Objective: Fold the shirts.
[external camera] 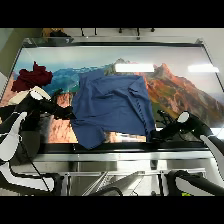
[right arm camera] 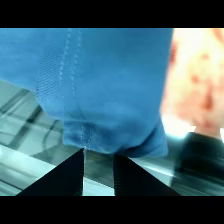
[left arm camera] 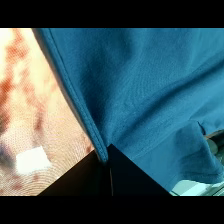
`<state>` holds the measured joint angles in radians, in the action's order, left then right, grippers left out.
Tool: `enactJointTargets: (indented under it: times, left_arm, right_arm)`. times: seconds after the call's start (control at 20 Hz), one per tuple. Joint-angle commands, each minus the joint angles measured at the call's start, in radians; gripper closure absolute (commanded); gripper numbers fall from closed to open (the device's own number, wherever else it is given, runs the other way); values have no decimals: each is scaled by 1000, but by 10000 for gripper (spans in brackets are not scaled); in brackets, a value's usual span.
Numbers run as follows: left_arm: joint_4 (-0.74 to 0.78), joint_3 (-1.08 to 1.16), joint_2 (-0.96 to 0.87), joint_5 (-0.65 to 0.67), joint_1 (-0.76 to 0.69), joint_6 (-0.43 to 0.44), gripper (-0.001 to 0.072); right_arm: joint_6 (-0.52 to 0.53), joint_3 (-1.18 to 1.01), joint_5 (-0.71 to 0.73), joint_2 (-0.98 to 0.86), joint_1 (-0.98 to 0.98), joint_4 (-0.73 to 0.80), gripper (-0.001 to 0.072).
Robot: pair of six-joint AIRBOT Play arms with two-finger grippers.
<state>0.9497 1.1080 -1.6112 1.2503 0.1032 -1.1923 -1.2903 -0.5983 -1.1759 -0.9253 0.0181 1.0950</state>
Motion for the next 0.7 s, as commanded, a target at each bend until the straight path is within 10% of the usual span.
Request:
enactJointTargets:
  times: [0.0, 0.1, 0.25, 0.4, 0.65]
  left_arm:
    - [0, 0, 0, 1, -1, 0, 689]
    - [0, 0, 0, 8, -1, 0, 689]
    - [0, 0, 1, 8, -1, 0, 689]
    - [0, 0, 1, 13, -1, 0, 689]
    - [0, 0, 0, 19, -1, 0, 689]
  right_arm:
    - [-7, 0, 45, -37, -1, -60, 472]
    - [-5, -4, 54, -35, -1, -83, 696]
    - [2, -57, 18, -2, 2, -76, 695]
    - [-24, -150, -100, 45, 61, 26, 205]
    - [13, -185, -137, 63, 227, 53, 205]
